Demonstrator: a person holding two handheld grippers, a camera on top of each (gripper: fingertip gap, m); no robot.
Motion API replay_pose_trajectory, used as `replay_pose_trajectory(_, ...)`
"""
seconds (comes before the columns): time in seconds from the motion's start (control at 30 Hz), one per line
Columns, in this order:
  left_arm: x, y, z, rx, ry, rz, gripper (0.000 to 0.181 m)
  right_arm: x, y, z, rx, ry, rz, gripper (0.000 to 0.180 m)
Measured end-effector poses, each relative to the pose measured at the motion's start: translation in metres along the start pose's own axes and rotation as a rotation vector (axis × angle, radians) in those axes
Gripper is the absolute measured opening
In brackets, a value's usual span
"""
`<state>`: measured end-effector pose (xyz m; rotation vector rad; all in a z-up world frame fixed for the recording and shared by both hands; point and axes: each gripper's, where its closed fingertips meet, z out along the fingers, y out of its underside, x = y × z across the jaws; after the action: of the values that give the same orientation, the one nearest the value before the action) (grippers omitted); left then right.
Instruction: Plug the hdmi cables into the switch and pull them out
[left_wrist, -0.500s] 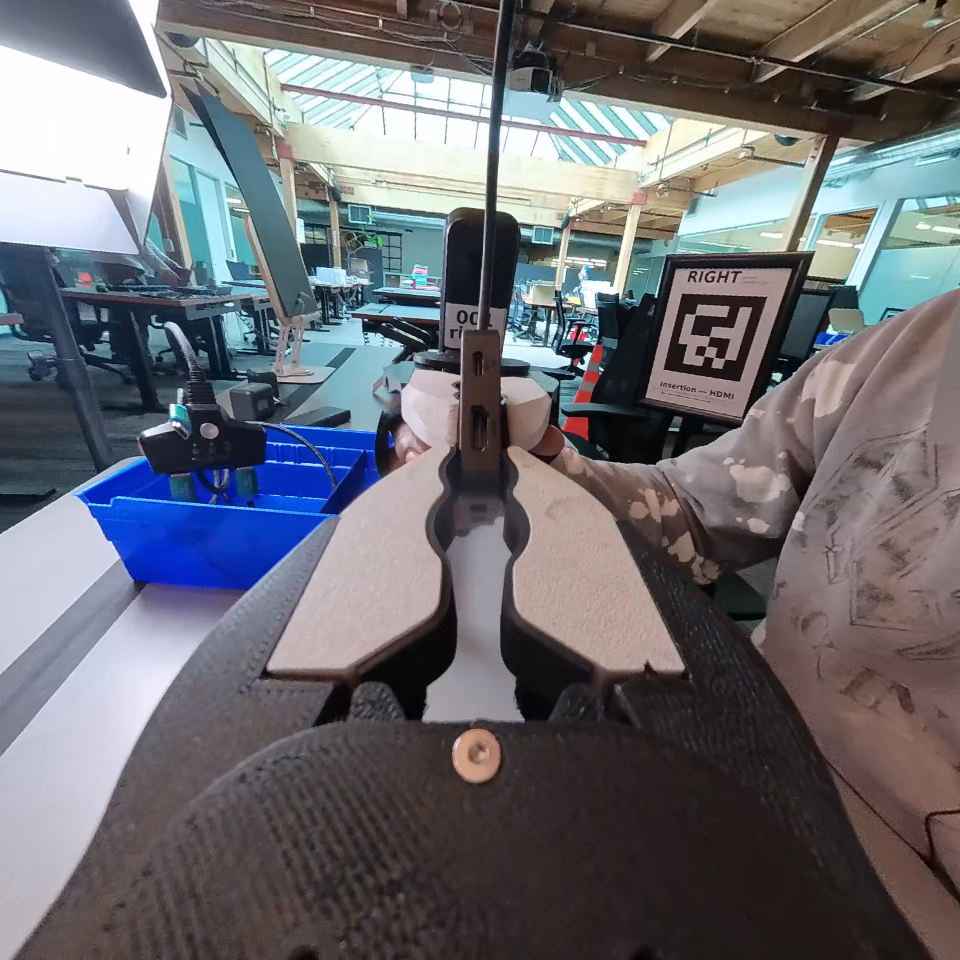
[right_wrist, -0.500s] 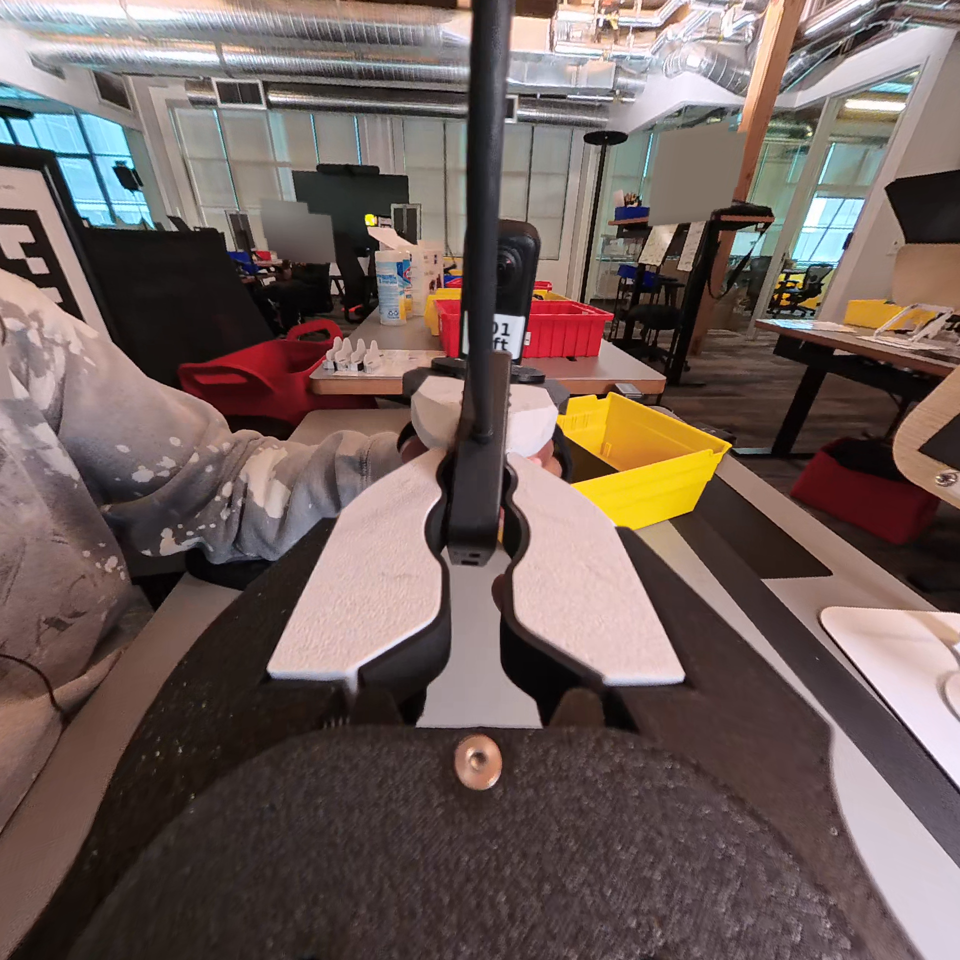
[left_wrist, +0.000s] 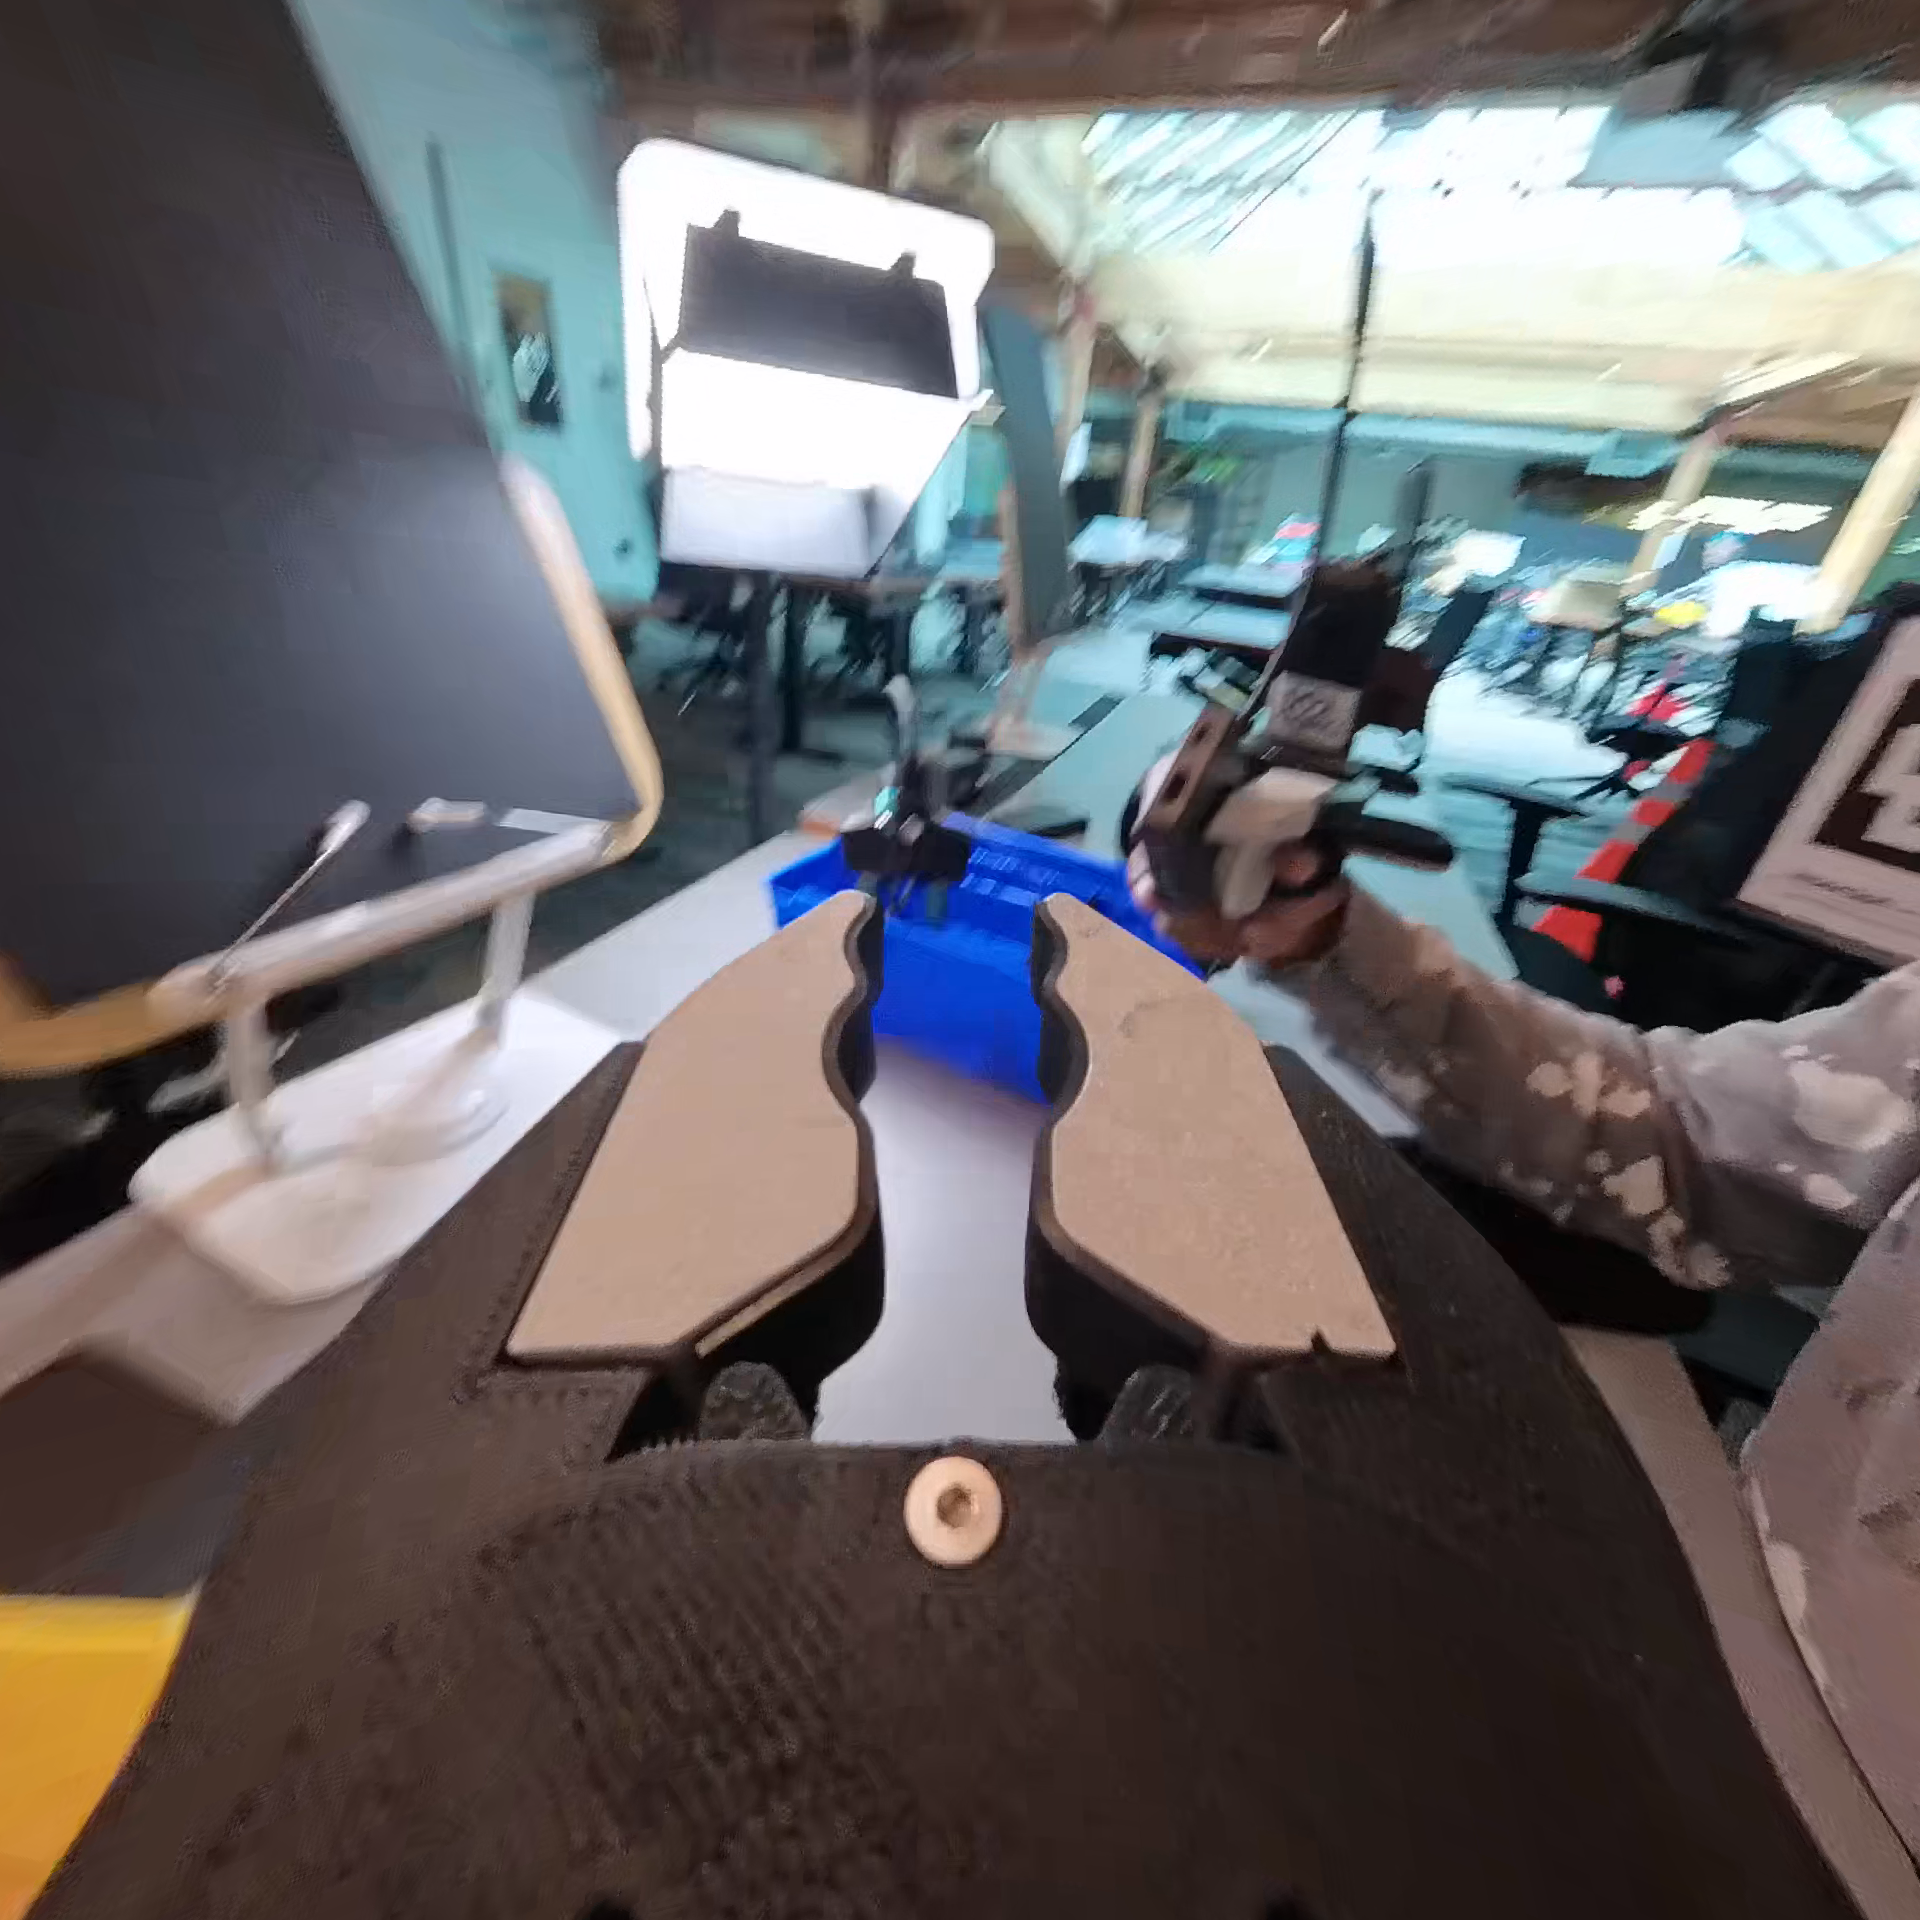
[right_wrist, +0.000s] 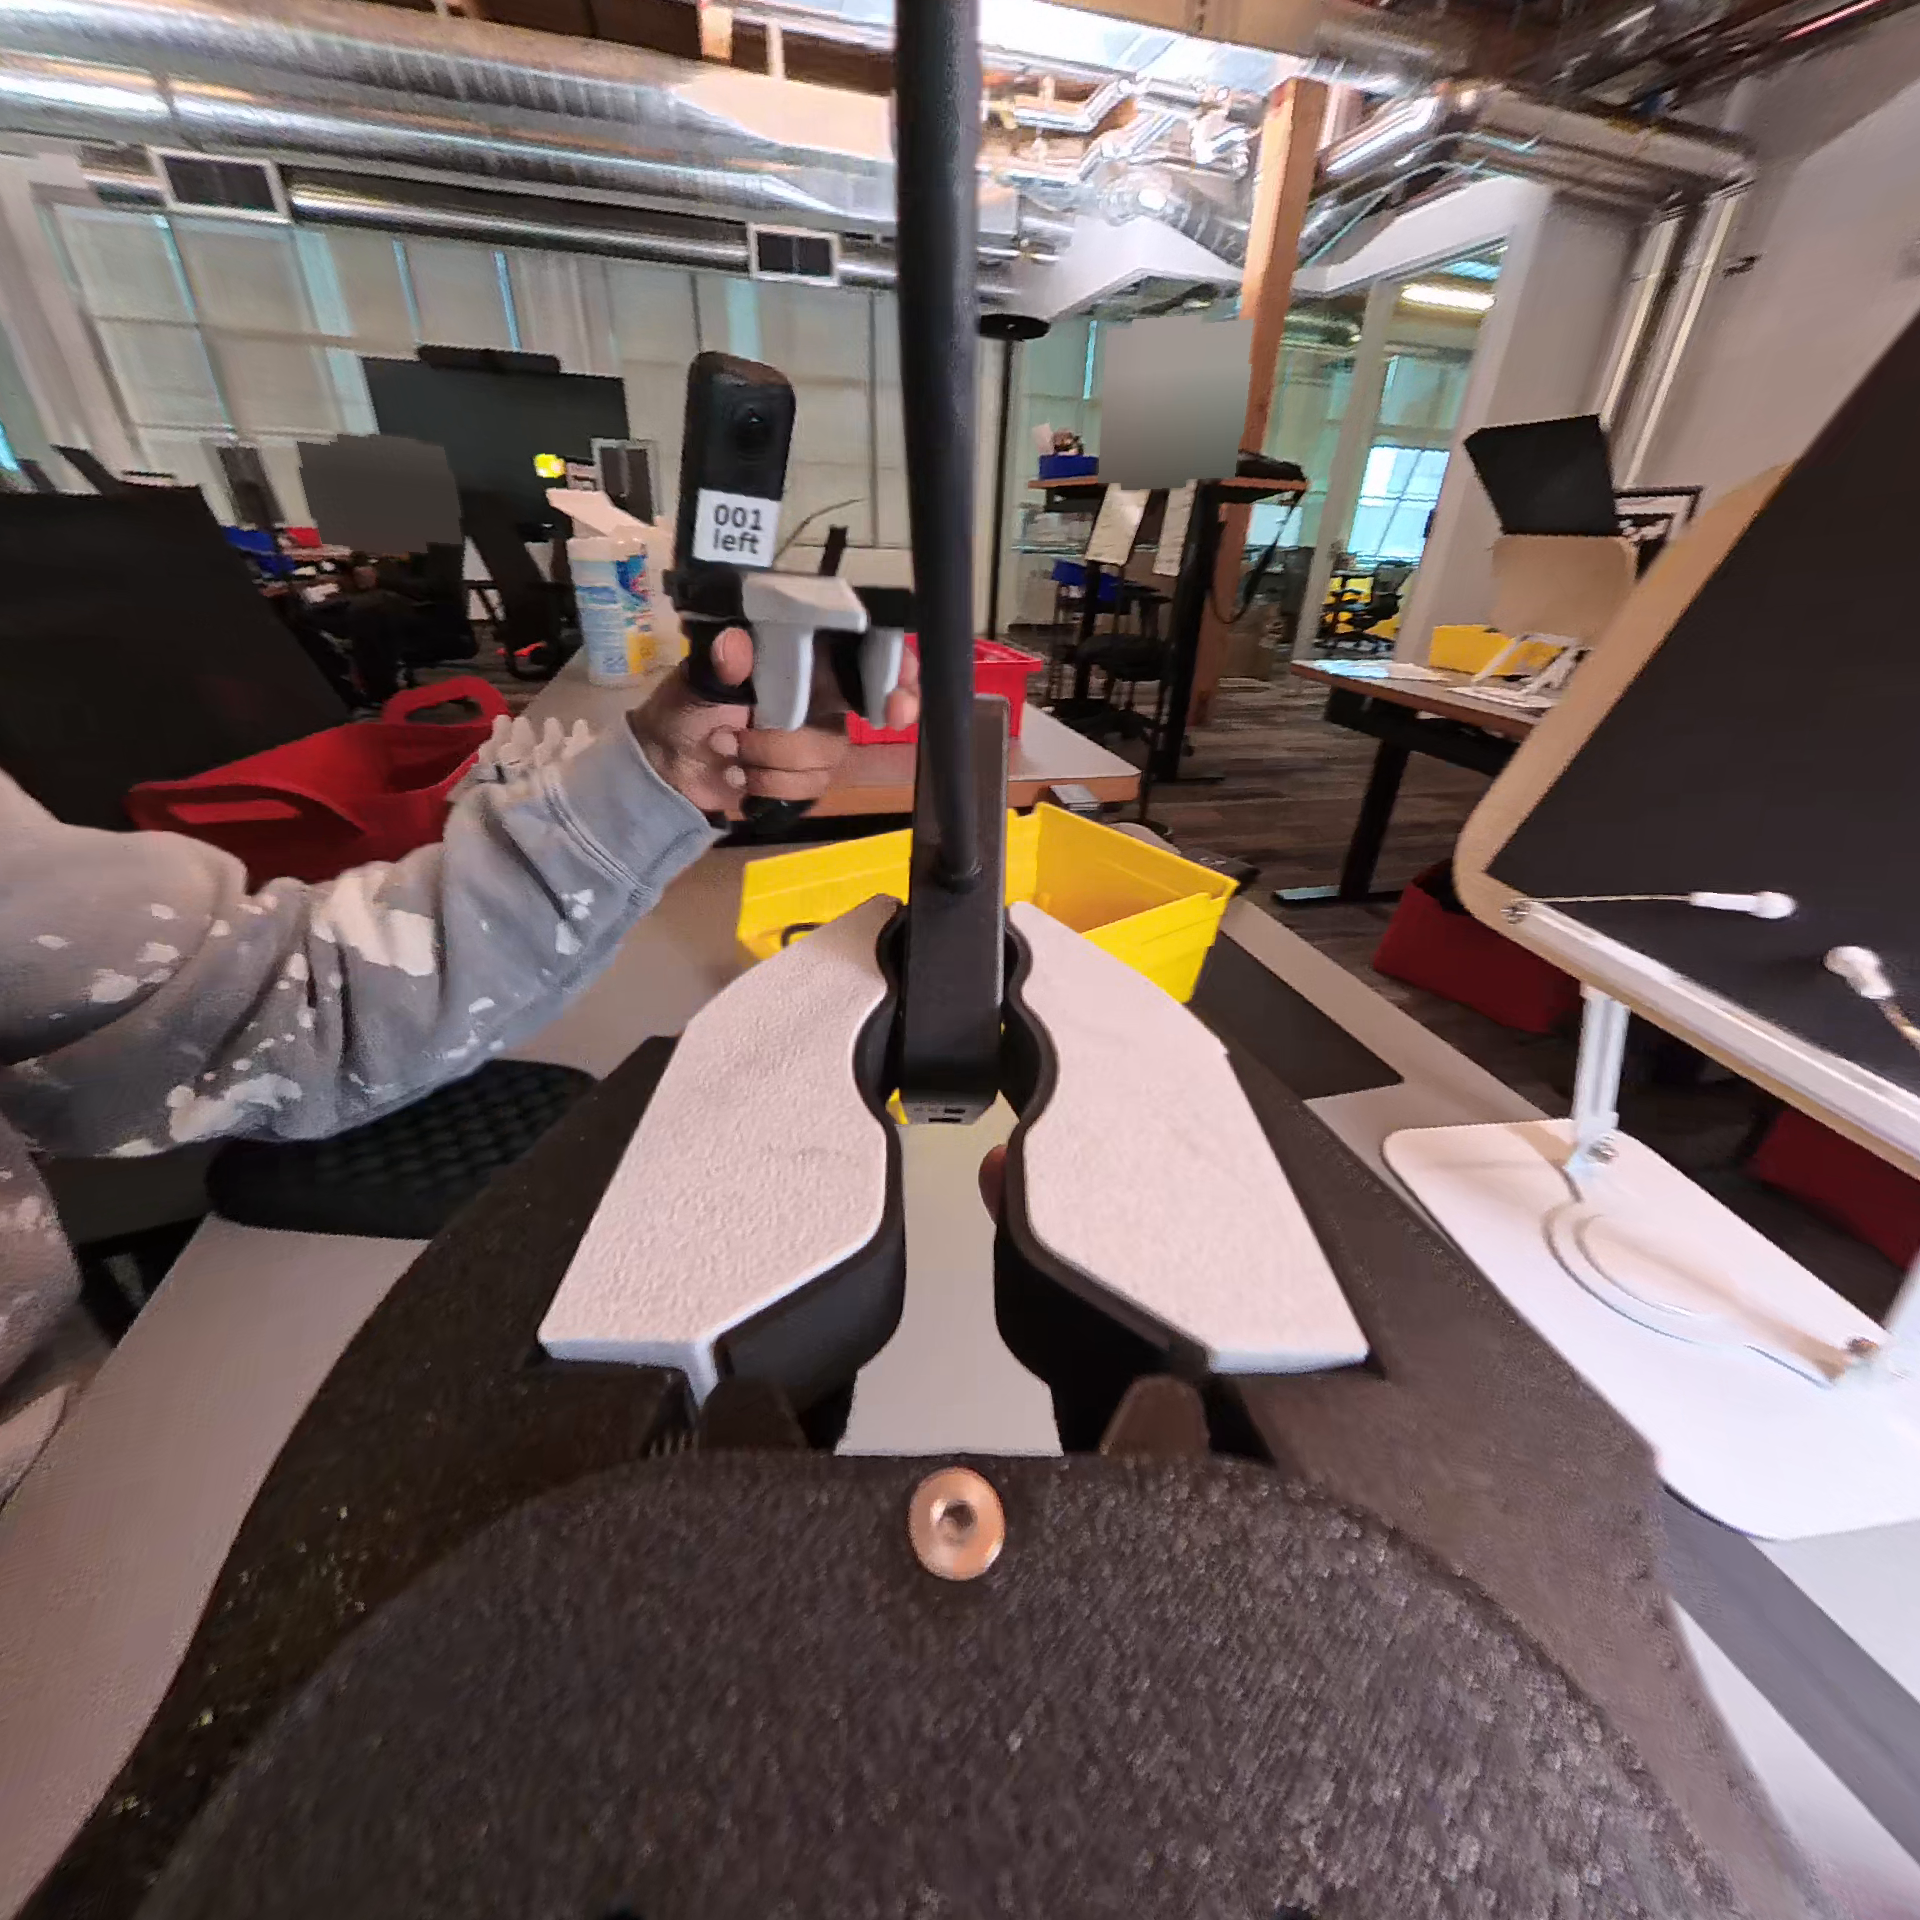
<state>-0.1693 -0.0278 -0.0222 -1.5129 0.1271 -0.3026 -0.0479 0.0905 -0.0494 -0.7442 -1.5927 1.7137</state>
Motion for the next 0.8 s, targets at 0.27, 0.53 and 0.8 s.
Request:
replay_pose_trajectory(0.27, -0.085, 0.166, -0.101, -0.894, -0.349, -0.216, 0.031, 0.013, -0.004, -0.011, 0.025, 0.031, 0.033, 0.014)
replay_pose_trajectory(0.53, -0.096, 0.241, -0.114, -1.099, -0.339, -0.611, 0.036, 0.004, -0.001, -0.003, 0.008, 0.012, 0.025, 0.014)
replay_pose_trajectory(0.8, -0.086, 0.259, -0.111, -1.232, -0.263, -0.617, 0.016, 0.007, -0.002, -0.009, 0.017, 0.01, 0.027, 0.014)
